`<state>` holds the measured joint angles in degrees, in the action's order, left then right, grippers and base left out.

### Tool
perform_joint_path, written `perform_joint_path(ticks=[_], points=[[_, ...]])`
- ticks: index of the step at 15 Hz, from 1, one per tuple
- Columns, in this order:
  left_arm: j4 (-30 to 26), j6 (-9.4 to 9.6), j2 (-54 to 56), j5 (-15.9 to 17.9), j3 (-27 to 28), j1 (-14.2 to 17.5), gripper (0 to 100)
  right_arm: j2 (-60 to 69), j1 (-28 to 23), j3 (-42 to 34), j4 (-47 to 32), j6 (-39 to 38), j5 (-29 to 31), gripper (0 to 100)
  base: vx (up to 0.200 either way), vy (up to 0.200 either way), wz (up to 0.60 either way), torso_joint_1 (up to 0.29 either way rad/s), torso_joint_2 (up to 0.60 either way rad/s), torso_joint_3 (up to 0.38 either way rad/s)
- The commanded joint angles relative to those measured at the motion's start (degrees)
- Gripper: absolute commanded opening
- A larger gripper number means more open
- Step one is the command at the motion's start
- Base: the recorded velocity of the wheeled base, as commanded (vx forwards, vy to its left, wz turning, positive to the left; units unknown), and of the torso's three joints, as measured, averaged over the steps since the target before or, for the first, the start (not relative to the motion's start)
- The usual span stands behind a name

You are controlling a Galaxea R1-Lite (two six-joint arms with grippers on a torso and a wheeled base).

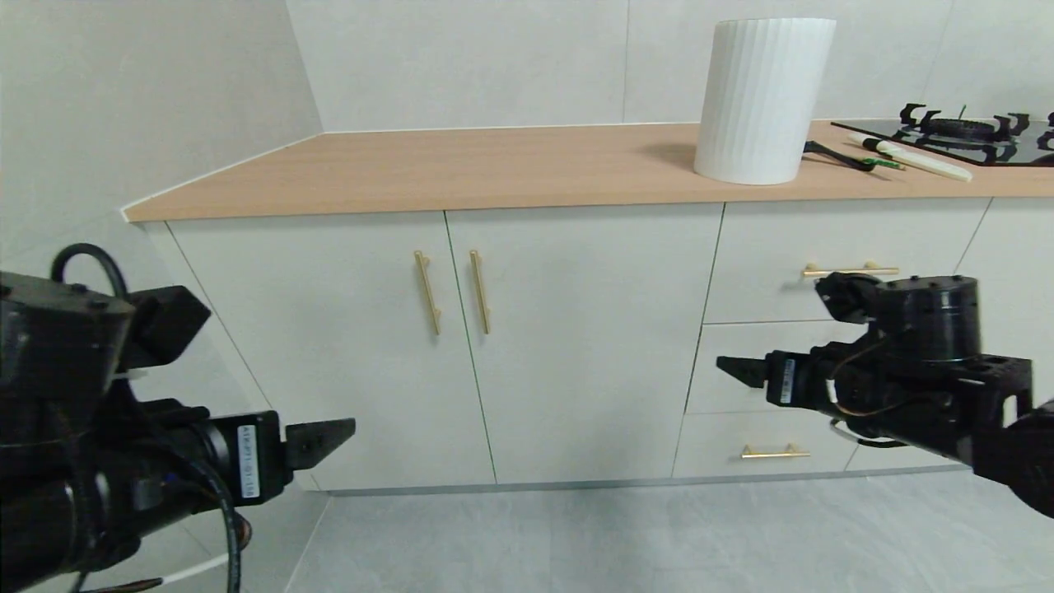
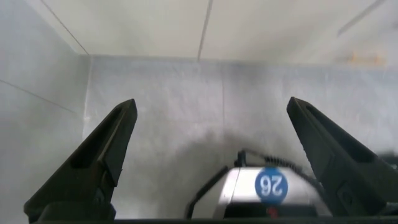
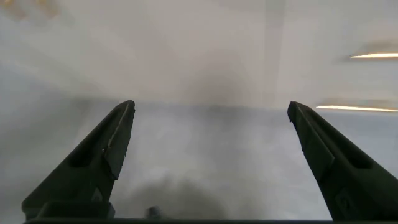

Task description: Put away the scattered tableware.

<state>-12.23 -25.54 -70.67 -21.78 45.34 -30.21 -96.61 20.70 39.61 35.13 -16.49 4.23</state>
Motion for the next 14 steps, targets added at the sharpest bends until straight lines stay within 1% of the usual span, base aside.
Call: perform_joint_path(ticks=[1, 2, 3, 4, 5, 7, 8, 10, 11, 12, 13, 14], points=[[0.0, 1.02, 8.9, 0.1, -2.1, 3.7, 100, 14.3, -3.0, -8.0, 0.1, 2.9, 5.0, 100, 0.000, 0.000, 0.00, 0.000, 0.00, 0.000], [0.0, 2.51, 14.1, 0.1, -4.4, 5.2, 100, 21.5, -4.5, -11.7, 0.1, 4.0, 6.1, 100, 0.000, 0.000, 0.00, 0.000, 0.00, 0.000], [0.0, 4.53, 19.0, 0.1, -6.8, 6.0, 100, 27.8, -6.4, -15.0, 0.0, 4.9, 6.3, 100, 0.000, 0.000, 0.00, 0.000, 0.00, 0.000], [0.0, 6.82, 24.2, 0.1, -8.8, 6.3, 100, 33.6, -8.9, -17.5, -0.3, 6.4, 6.3, 100, 0.000, 0.000, 0.00, 0.000, 0.00, 0.000], [0.0, 8.31, 27.8, 0.1, -10.0, 6.9, 100, 37.5, -10.9, -19.1, -0.4, 7.6, 6.2, 100, 0.000, 0.000, 0.00, 0.000, 0.00, 0.000], [0.0, 12.00, 35.1, 0.3, -12.7, 10.3, 100, 45.9, -15.1, -22.2, -0.5, 9.6, 6.1, 100, 0.000, 0.000, 0.00, 0.000, 0.00, 0.000], [-0.1, 15.17, 40.8, 0.3, -14.4, 12.3, 100, 52.4, -17.4, -23.6, -1.6, 10.7, 6.0, 100, 0.000, 0.000, 0.00, 0.000, 0.00, 0.000], [-0.2, 19.56, 47.7, 0.5, -16.6, 15.4, 100, 61.3, -18.6, -23.8, -5.3, 12.5, 5.9, 100, 0.000, 0.000, 0.00, 0.000, 0.00, 0.000], [-0.2, 20.53, 49.1, 0.5, -16.9, 16.1, 100, 63.9, -18.6, -23.8, -6.6, 13.1, 5.8, 100, 0.000, 0.000, 0.00, 0.000, 0.00, 0.000], [-0.2, 22.99, 53.5, 0.5, -17.7, 18.0, 100, 71.7, -18.6, -23.8, -11.7, 16.7, 5.8, 100, 0.000, 0.000, 0.00, 0.000, 0.00, 0.000], [-0.3, 24.40, 56.4, 0.5, -17.9, 19.0, 100, 77.5, -18.6, -23.7, -16.4, 18.4, 5.8, 100, 0.000, 0.000, 0.00, 0.000, 0.00, 0.000], [-0.3, 25.19, 58.4, 0.5, -18.3, 19.6, 100, 81.6, -18.7, -23.6, -20.0, 19.7, 5.8, 100, 0.000, 0.000, 0.00, 0.000, 0.00, 0.000]])
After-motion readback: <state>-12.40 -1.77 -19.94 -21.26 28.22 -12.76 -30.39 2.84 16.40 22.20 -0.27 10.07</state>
